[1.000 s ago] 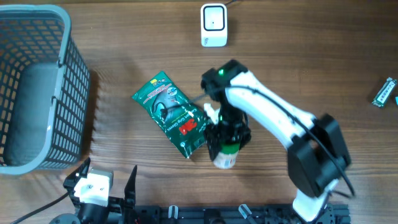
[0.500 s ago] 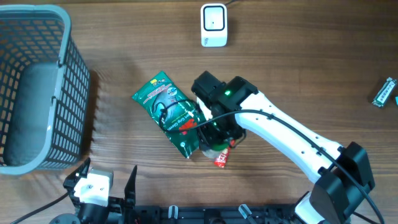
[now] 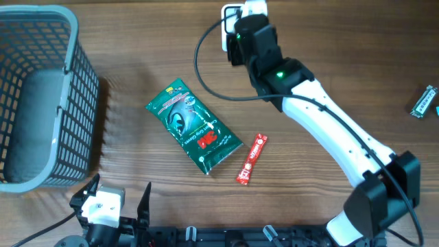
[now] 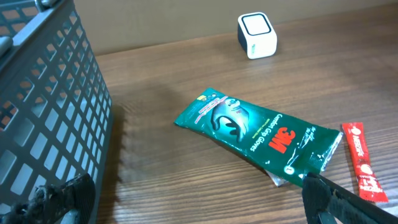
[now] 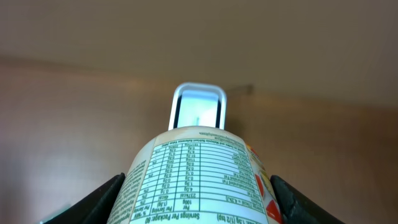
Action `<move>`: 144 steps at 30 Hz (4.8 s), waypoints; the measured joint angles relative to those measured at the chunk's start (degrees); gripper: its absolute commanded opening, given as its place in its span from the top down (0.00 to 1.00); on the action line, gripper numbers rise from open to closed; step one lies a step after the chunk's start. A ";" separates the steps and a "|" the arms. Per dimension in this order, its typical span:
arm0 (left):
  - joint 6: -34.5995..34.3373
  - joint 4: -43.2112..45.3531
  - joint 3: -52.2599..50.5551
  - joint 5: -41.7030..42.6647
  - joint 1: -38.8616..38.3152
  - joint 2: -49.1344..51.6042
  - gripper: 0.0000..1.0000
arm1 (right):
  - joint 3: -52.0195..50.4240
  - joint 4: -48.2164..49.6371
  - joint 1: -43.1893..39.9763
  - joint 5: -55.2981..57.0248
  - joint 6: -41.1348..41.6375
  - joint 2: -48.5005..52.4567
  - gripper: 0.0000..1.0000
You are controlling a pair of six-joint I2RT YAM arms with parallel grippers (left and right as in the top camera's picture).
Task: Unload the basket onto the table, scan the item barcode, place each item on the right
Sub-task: 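Lift the jar and hold its label under the scanner, right gripper, then carry the jar to the far right and release it, then move the right gripper to the red Nescafe stick and grasp it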
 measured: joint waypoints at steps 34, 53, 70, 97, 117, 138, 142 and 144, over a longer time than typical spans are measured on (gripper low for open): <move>0.00 0.00 0.00 0.00 0.00 0.00 0.00 | 0.46 35.52 -12.24 4.11 -22.03 23.91 0.56; 0.00 0.04 0.00 0.00 0.00 -0.02 0.00 | 0.76 -14.53 -62.42 -16.44 -10.45 17.59 0.11; 0.02 -0.02 0.00 0.00 0.00 -0.02 0.00 | 19.43 -44.63 -63.95 -52.74 6.91 4.85 0.00; 0.00 0.04 0.00 0.00 0.00 -0.02 0.00 | -29.81 -32.87 -7.34 -40.87 28.76 2.36 0.19; 0.00 0.02 0.00 0.00 0.00 -0.02 0.00 | -37.29 -17.55 -5.16 -43.54 25.86 -1.42 0.96; 0.02 0.02 0.00 0.00 0.00 -0.02 0.00 | -28.76 -64.59 -15.02 -70.66 40.52 2.54 0.96; 0.00 0.02 0.00 0.00 0.00 -0.02 0.00 | -28.70 -58.03 -15.69 -78.34 45.77 2.56 0.96; 0.00 0.02 0.00 0.00 0.00 -0.02 0.00 | -28.68 -55.21 -15.69 -83.23 46.99 2.56 0.96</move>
